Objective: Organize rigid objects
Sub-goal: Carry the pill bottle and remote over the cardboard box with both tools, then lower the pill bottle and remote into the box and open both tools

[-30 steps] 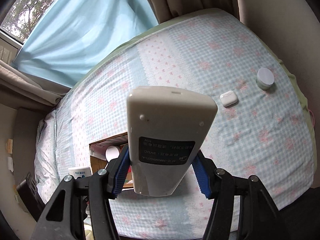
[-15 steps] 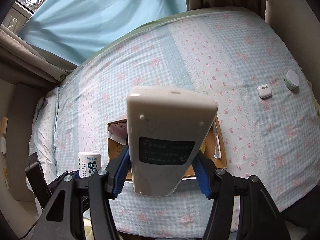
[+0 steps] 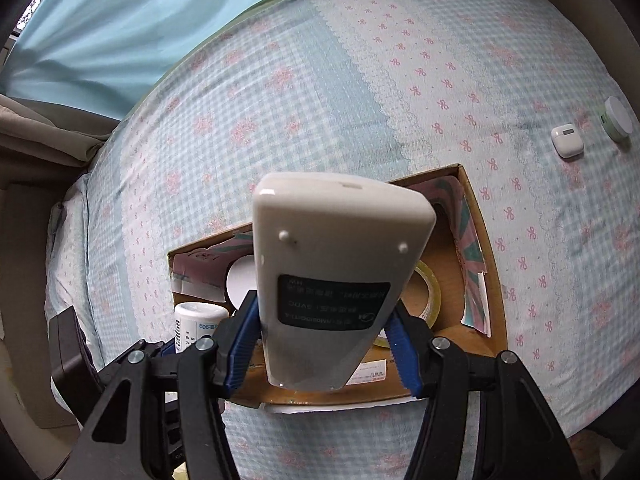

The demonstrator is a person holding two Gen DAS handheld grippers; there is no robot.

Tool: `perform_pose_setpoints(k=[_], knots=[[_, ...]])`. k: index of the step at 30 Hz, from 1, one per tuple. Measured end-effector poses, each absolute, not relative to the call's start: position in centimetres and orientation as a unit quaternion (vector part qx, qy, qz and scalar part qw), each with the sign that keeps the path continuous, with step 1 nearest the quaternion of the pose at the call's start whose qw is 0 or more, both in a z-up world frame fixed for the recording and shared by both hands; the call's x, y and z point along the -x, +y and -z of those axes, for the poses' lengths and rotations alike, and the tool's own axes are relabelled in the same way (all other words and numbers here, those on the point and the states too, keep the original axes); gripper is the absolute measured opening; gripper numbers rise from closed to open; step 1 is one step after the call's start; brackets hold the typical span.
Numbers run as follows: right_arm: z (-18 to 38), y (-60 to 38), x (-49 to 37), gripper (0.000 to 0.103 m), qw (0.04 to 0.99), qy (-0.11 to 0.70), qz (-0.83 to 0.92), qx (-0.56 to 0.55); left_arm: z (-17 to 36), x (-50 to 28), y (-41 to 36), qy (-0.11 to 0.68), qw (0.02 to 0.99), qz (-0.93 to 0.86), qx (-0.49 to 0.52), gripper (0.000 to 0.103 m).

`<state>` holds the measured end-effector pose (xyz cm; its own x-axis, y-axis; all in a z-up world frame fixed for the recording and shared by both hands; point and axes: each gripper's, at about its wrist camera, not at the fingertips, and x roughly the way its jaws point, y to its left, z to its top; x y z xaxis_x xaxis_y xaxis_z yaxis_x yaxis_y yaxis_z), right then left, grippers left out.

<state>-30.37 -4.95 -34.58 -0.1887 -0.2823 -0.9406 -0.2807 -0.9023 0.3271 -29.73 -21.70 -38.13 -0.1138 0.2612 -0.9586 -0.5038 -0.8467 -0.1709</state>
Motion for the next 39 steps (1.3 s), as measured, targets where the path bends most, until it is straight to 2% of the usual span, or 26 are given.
perform_pose_setpoints(k=[8,15,16,17,18,20,22,23,24,39], knots=[[38.9,-3.9,29.8,0.055,-0.007,-0.261,0.708,-0.656,40.2,29.8,-18.6,0.151,0.3,-0.726,0.6,0.048],[40.0,-3.9,30.0,0.055,0.001,-0.275,0.696,-0.663,39.8,30.1,-18.8,0.145,0.31,-0.727,0.596,0.049],[40.1,-3.8,30.0,0.055,0.001,-0.28,0.694,-0.664,39.4,30.1,-18.9,0.139,0.315,-0.73,0.59,0.057],[40.3,-3.6,30.0,0.055,-0.001,-0.284,0.691,-0.664,39.0,30.1,-18.8,0.137,0.316,-0.732,0.588,0.069],[40.3,-3.5,30.0,0.055,-0.008,-0.284,0.692,-0.664,38.7,30.1,-18.7,0.137,0.314,-0.732,0.589,0.103],[40.1,-3.3,30.1,0.057,-0.015,-0.282,0.692,-0.664,38.2,30.2,-18.8,0.126,0.312,-0.734,0.59,0.103],[39.7,-2.9,30.1,0.074,-0.039,-0.27,0.691,-0.669,38.0,30.2,-19.2,0.115,0.303,-0.735,0.595,0.103],[39.4,-2.6,29.9,0.091,-0.049,-0.266,0.694,-0.667,37.9,30.2,-19.4,0.112,0.297,-0.737,0.597,0.103],[38.9,-2.3,29.6,0.1,-0.054,-0.265,0.699,-0.662,38.0,30.2,-19.7,0.11,0.291,-0.738,0.599,0.103],[36.0,-2.0,27.2,0.101,-0.04,-0.283,0.698,-0.656,34.7,29.0,-22.1,0.092,0.25,-0.755,0.599,0.103]])
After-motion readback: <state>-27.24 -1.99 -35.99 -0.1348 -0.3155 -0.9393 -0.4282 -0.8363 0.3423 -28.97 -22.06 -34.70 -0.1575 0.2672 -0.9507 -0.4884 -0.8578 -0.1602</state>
